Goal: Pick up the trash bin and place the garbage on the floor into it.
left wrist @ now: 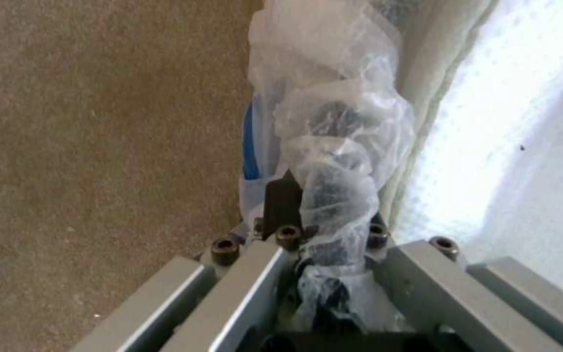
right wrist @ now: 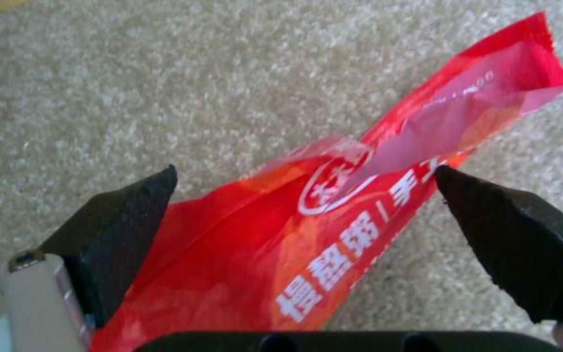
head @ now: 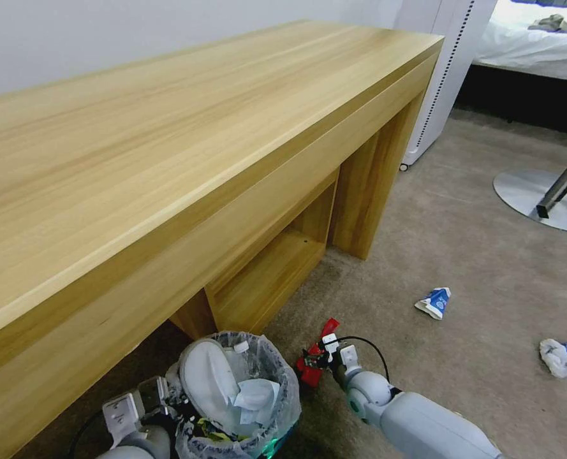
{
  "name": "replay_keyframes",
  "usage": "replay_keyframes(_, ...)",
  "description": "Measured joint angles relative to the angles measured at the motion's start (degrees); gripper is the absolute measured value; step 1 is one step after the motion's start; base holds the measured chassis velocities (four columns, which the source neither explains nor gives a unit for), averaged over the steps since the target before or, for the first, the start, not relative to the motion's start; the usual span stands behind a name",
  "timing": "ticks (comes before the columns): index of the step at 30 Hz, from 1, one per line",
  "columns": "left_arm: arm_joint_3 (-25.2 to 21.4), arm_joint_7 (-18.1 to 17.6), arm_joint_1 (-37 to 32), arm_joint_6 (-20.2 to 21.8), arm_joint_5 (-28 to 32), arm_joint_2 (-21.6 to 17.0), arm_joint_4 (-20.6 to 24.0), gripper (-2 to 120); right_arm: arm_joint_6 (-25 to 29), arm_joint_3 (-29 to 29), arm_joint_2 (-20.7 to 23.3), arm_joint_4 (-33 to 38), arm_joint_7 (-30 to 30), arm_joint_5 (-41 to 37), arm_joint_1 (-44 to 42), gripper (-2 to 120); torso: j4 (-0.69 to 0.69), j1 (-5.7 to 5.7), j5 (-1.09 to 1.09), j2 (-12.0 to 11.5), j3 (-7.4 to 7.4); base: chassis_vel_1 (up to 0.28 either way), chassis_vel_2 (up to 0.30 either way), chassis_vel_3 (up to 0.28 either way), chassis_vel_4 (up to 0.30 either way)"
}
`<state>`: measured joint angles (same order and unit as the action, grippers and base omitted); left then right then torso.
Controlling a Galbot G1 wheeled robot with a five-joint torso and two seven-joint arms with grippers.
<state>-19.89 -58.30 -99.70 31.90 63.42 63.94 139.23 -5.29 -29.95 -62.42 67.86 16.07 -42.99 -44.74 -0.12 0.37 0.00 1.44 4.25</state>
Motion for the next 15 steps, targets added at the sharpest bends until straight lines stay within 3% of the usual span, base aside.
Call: replay_keyframes(15, 2.15, 0.30, -0.19, -0.02, -2.46, 0.40, -0.97, 0, 0.10, -1.35, -2.15, -2.37, 1.33, 1.44, -0.55, 100, 0.00, 0.00, 0.00, 0.00, 0.00, 0.000, 0.000, 0.000, 0.000)
